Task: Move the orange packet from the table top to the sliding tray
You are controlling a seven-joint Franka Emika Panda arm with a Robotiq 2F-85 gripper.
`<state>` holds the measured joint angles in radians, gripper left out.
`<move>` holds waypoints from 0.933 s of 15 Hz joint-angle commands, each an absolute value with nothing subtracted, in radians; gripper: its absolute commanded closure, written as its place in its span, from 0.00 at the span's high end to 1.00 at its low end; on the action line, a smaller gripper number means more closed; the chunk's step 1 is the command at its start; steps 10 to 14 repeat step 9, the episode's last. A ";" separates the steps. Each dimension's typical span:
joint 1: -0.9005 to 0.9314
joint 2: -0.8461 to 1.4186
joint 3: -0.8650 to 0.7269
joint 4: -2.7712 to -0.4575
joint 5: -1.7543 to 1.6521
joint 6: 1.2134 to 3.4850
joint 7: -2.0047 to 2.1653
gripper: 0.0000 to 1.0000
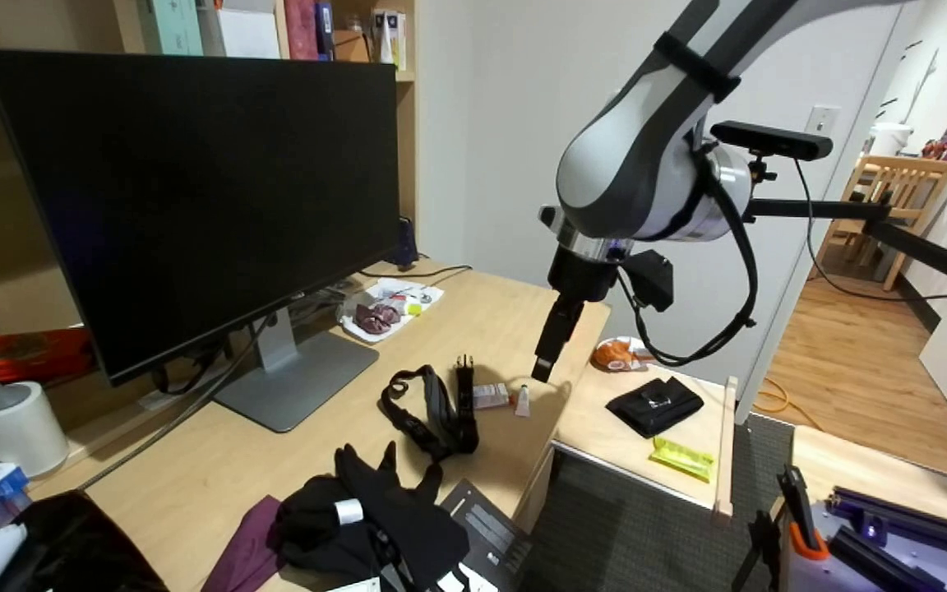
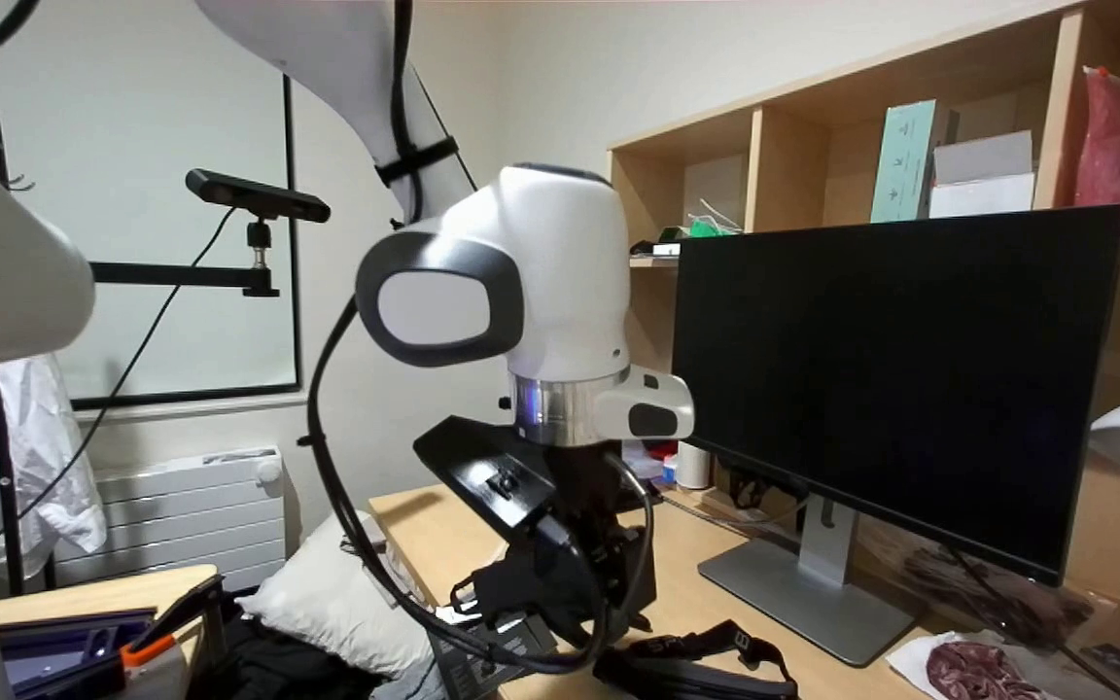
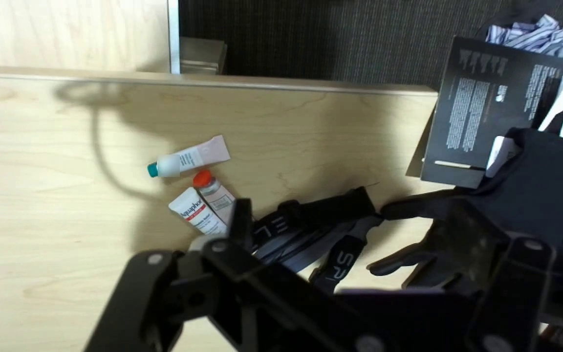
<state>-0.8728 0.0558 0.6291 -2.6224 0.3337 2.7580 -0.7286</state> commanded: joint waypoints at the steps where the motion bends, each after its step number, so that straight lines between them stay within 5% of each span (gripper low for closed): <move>1: -0.677 -0.063 0.434 -2.620 0.273 2.637 -0.630 1.00; 6: -0.369 -0.068 0.113 -2.618 0.200 2.660 -0.568 1.00; 14: -0.344 -0.072 0.090 -2.618 0.198 2.659 -0.560 1.00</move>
